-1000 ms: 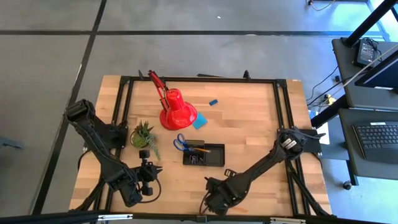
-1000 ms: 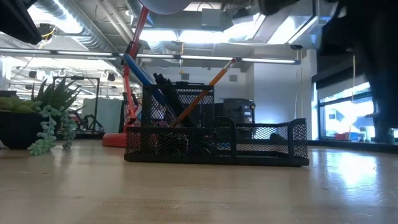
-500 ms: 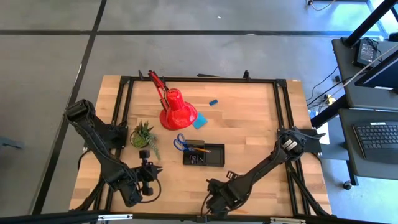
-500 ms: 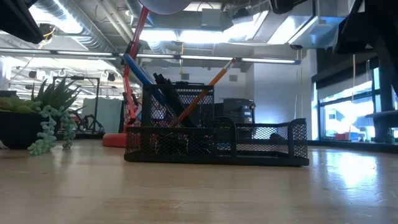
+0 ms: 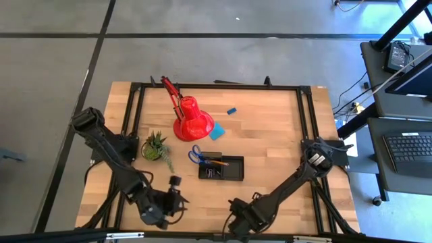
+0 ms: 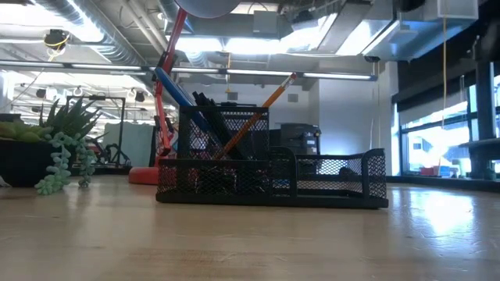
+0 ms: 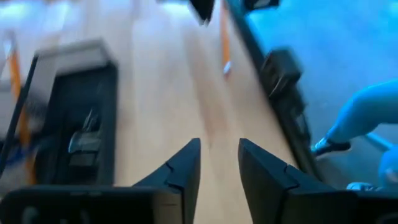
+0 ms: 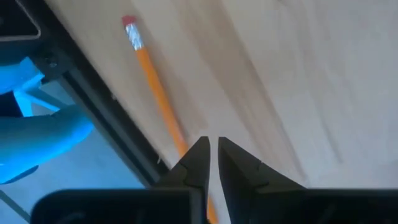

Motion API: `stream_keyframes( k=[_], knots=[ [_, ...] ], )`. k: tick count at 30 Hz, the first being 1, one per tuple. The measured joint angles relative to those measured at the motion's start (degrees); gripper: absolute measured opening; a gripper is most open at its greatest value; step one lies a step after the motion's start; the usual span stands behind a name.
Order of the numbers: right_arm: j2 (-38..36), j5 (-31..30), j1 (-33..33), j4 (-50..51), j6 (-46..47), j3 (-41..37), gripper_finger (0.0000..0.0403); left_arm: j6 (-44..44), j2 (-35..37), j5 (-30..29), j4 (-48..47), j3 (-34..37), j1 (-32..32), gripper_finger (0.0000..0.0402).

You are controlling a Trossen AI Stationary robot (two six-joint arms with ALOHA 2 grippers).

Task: Pick and place office supplies into organizer
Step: Put the orange pencil into the desk organizer

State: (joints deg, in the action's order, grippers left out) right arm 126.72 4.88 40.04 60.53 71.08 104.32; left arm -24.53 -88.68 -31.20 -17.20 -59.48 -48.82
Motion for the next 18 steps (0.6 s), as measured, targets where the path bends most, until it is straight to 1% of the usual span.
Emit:
stream_keyframes(
  k=[4, 8, 13, 18],
  knots=[
    [0.0, 0.8, 2.0, 0.0, 1.9, 0.0, 0.0037, 9.4, -1.5, 2.5, 7.5, 0.0, 1.1, 0.0121],
    [0.0, 0.9, 3.5, 0.1, 3.1, 0.0, 0.0037, 14.5, -5.6, 3.6, 16.8, 0.0, 2.4, 0.0131],
    [0.0, 0.8, 4.5, 0.0, 5.4, 0.0, 0.0037, 14.9, -11.0, 4.4, 27.6, 0.0, 5.2, 0.0134],
    [0.0, 0.8, 5.1, -0.1, 6.8, 0.0, 0.0037, 14.8, -16.0, 5.0, 35.4, 0.0, 7.4, 0.0132]
  ],
)
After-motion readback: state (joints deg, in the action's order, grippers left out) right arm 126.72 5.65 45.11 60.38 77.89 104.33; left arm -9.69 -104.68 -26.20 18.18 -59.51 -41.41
